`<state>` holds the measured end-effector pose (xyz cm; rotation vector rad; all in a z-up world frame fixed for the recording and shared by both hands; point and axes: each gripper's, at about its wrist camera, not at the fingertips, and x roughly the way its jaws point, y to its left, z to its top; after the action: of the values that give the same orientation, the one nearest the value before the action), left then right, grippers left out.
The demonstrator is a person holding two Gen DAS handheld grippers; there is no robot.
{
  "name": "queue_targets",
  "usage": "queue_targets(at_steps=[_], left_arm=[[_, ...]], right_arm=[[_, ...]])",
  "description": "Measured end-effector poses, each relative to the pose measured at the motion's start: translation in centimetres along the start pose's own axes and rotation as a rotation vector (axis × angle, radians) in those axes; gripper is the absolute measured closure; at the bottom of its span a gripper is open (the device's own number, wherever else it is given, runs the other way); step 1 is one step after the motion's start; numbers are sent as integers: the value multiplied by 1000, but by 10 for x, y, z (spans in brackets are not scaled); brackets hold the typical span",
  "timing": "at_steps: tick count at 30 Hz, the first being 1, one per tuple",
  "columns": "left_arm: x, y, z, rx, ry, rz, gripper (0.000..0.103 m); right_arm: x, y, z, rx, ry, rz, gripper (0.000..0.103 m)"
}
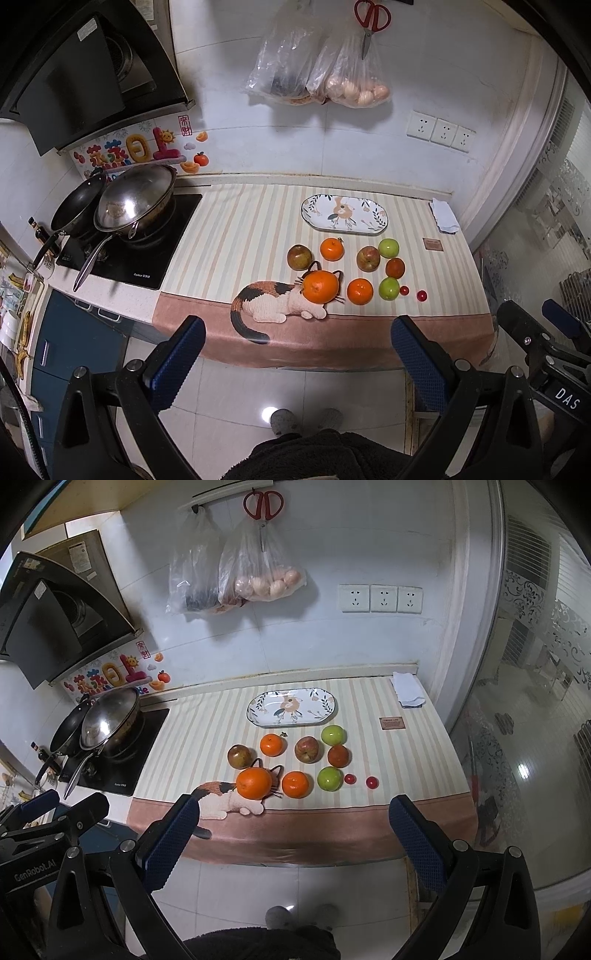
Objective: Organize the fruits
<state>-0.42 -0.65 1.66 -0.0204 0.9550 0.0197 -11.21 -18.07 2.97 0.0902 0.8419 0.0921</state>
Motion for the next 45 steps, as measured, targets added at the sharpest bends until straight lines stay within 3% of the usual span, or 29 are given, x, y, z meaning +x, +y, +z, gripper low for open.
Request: queue_targets(at_steps=[18, 23, 28, 36, 39, 45], left_arm=[[12, 3, 9, 6, 4, -14, 0], [40, 17, 20, -10, -14, 28, 0], [94, 25, 35, 20, 20, 64, 0], [213, 23, 48, 87, 235, 75, 0], [259, 21, 48, 72, 342, 45, 0], [330, 24, 63, 4, 470, 50, 0]], right_arm=[[5, 6, 4, 15, -5, 9, 0], [20, 4, 13, 61, -15, -5, 0], [65, -1, 22, 136, 22, -15, 0], [169, -9, 22, 201, 161, -2, 0], [209, -19, 21, 219, 217, -6, 0], [298, -44, 31, 245, 332, 23, 0]])
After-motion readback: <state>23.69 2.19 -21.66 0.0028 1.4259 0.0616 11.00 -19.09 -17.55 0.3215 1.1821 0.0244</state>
